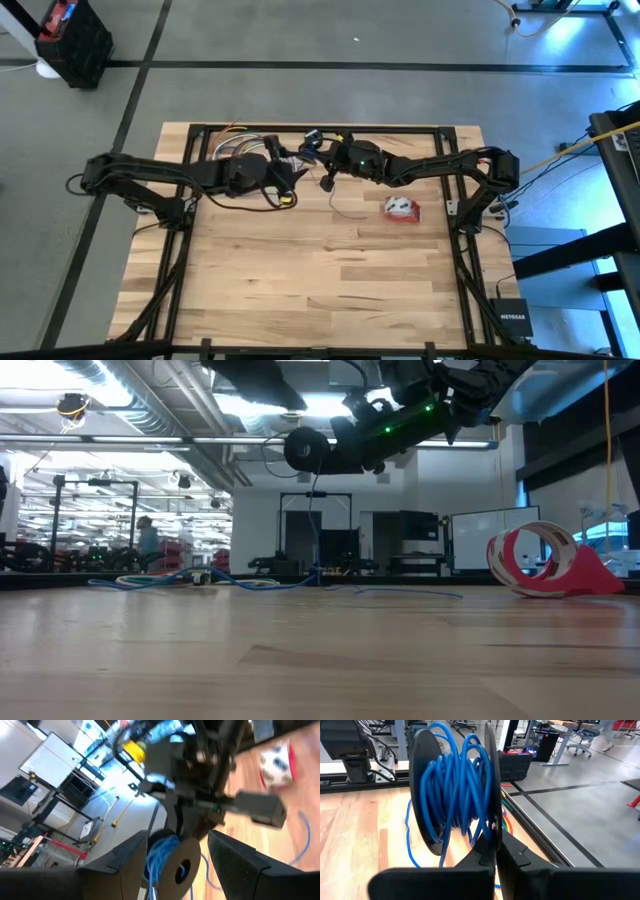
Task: Coil cords
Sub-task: Coil the blue wire onto the spool
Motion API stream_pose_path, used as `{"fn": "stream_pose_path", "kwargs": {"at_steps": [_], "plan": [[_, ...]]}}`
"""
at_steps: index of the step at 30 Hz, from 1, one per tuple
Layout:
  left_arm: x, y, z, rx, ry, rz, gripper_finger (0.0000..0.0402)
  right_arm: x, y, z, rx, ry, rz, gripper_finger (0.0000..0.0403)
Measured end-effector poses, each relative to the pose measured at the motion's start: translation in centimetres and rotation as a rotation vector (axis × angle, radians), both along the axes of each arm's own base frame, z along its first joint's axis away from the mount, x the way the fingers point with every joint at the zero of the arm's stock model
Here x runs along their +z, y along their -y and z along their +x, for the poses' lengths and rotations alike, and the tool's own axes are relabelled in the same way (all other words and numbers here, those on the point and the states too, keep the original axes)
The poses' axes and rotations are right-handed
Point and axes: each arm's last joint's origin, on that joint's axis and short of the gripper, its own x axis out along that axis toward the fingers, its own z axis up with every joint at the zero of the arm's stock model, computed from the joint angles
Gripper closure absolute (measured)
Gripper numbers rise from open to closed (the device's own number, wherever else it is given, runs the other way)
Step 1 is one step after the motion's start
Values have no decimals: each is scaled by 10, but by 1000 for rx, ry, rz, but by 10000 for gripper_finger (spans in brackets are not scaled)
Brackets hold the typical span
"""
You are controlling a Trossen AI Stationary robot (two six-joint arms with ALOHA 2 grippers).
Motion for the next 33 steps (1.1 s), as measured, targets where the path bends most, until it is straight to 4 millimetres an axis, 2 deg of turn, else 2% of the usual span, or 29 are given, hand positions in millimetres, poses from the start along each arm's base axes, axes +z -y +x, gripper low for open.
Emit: {"fn": "stream_pose_path", "kwargs": {"at_steps": [4,6,8,13,16,19,25,33], "plan": [[9,8,-4,-13,76,-44,198,2,0,0,-1,16,-5,402],[4,12,-5,-11,103,-100,197,3,0,1,-1,29,-9,402],[-12,16,-7,-3,103,-159,200,4,0,1,0,35,-14,402],[-78,14,-10,35,166,-249,214,5,1,1,-10,39,-41,402],[-109,3,-11,92,253,-237,221,6,1,1,-11,54,-45,402],[-126,-16,-5,160,288,-212,225,7,1,1,-11,62,-47,402],[-142,-39,20,212,259,-206,227,7,1,1,-10,54,-46,402],[-146,-44,29,167,240,-232,235,5,1,1,-8,36,-52,402]]}}
